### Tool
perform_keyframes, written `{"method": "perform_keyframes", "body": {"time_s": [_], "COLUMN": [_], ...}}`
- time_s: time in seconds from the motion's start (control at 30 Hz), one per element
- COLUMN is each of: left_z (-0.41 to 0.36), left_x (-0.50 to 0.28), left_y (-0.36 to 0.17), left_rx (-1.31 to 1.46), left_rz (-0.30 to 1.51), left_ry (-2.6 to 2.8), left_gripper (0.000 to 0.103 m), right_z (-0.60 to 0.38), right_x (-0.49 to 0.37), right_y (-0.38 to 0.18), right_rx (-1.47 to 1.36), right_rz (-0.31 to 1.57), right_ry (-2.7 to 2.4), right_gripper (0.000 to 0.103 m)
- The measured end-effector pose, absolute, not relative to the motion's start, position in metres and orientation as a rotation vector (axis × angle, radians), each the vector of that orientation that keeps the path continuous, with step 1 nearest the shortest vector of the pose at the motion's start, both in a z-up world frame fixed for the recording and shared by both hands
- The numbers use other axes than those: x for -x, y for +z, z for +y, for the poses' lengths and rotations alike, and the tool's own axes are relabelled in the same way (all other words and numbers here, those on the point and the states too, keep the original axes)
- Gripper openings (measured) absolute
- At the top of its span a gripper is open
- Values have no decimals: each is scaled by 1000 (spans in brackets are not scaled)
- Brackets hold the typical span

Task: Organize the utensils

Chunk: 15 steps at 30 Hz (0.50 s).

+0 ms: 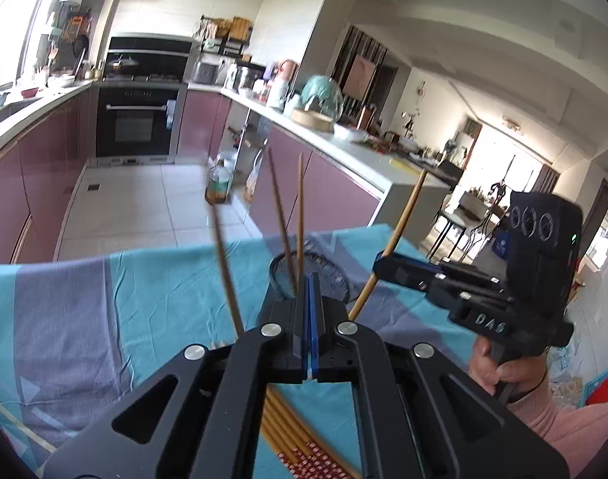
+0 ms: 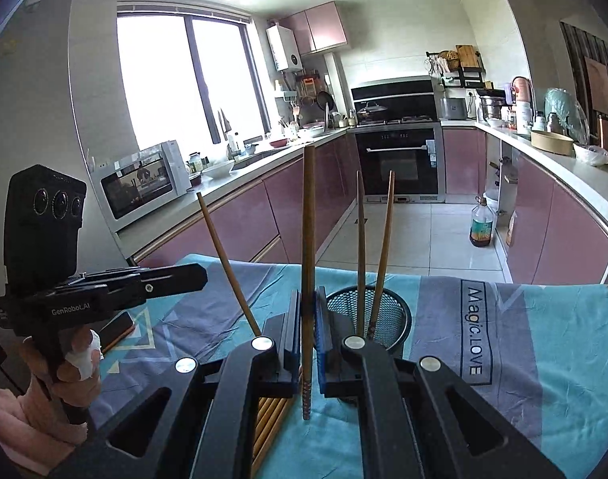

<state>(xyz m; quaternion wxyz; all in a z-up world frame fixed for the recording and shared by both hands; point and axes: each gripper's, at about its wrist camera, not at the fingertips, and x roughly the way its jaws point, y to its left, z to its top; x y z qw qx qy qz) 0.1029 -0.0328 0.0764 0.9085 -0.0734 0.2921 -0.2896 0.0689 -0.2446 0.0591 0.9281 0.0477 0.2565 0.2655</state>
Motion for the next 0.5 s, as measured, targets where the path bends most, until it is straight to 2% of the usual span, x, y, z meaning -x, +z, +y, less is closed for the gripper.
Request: {"method": "perform_keyframes", "body": {"time_s": [0.2,0.37,0.5], "left_z": [-20,-3,3], "left_x": [-123,-146,-163], "left_y": [23,-21,-42], "left_rx": [130,128,127], "left_rz": [729,830,871], "left_ry": [-501,-407,-360], "left_gripper": [5,18,23], "right_z": [-240,-243,-245], "right_x": [-72,-70,-70], "right_y": [41,37,37], "right_rx": [-102,-118,-120], "right_rz": [583,585,586], "right_ry": [545,536,533], "right_gripper": [5,5,6]}}
